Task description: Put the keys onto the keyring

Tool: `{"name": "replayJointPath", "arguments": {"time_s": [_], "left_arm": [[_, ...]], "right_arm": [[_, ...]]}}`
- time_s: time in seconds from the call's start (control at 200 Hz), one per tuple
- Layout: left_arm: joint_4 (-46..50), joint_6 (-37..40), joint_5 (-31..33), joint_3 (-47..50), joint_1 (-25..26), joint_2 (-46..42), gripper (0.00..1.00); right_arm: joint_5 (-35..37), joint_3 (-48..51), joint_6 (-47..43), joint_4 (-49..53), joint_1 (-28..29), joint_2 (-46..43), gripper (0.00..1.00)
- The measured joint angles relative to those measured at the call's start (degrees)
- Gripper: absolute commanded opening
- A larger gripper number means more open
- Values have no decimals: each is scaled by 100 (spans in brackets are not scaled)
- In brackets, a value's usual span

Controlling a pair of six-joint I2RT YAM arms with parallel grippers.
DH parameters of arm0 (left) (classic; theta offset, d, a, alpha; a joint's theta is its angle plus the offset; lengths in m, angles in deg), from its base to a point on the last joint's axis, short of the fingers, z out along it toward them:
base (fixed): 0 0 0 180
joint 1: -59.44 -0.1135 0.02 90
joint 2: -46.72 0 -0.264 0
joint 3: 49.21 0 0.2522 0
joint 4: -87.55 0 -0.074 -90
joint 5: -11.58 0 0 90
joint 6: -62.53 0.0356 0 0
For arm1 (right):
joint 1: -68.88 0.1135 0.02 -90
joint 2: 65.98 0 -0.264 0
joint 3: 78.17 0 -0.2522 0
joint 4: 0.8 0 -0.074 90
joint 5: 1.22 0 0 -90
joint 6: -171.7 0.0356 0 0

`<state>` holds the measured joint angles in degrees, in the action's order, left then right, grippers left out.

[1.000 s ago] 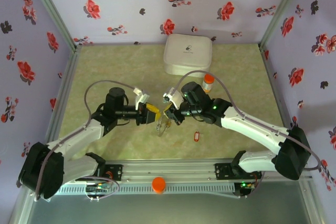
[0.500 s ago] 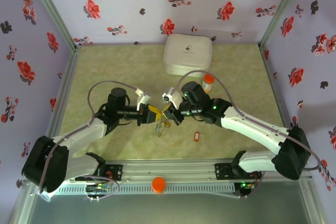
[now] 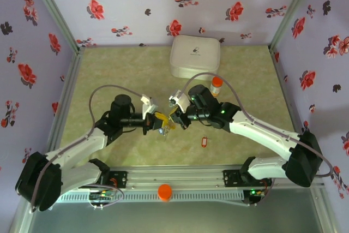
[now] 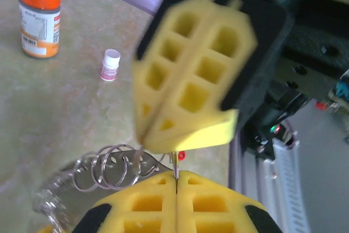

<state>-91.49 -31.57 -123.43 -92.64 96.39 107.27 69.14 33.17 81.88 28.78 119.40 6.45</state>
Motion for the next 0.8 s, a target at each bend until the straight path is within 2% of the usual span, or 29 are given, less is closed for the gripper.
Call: {"name": "replayJointPath", "arguments": {"time_s": [0.045, 0.12, 0.135, 0.18, 0.255, 0.29, 0.315, 0.45, 0.6, 0.745, 0.8], "left_arm": [[175, 330, 299, 0, 170, -105, 0], [387, 811, 743, 0, 404, -216, 11], [415, 905, 813, 0, 439, -236, 13], [481, 1215, 1023, 20, 553, -304, 29], [568, 1633, 1335, 105, 767, -457, 35], [616, 1838, 1467, 157, 881, -538, 44], [654, 2039, 1545, 192, 955, -597, 46], [852, 2874, 1965, 391, 1384, -927, 48], [1180, 3475, 2365, 404, 1613, -1207, 49], [1257, 3567, 2868, 476, 1674, -1650, 49], [1316, 3370, 3025, 472, 1580, -1823, 46]], "right_arm": [[-4, 0, 13, 59, 11, 2, 0], [-9, 0, 42, 103, 24, 22, 0], [-9, 0, 42, 105, 28, 22, 0], [0, 0, 44, 109, 37, 33, 0], [13, 0, 44, 111, 37, 33, 0], [13, 0, 44, 111, 37, 33, 0], [15, 0, 44, 111, 37, 33, 0], [17, 0, 52, 118, 37, 33, 0], [20, 0, 133, 116, 37, 33, 0], [15, 0, 131, 116, 37, 33, 0], [13, 0, 127, 116, 37, 33, 0]]}}
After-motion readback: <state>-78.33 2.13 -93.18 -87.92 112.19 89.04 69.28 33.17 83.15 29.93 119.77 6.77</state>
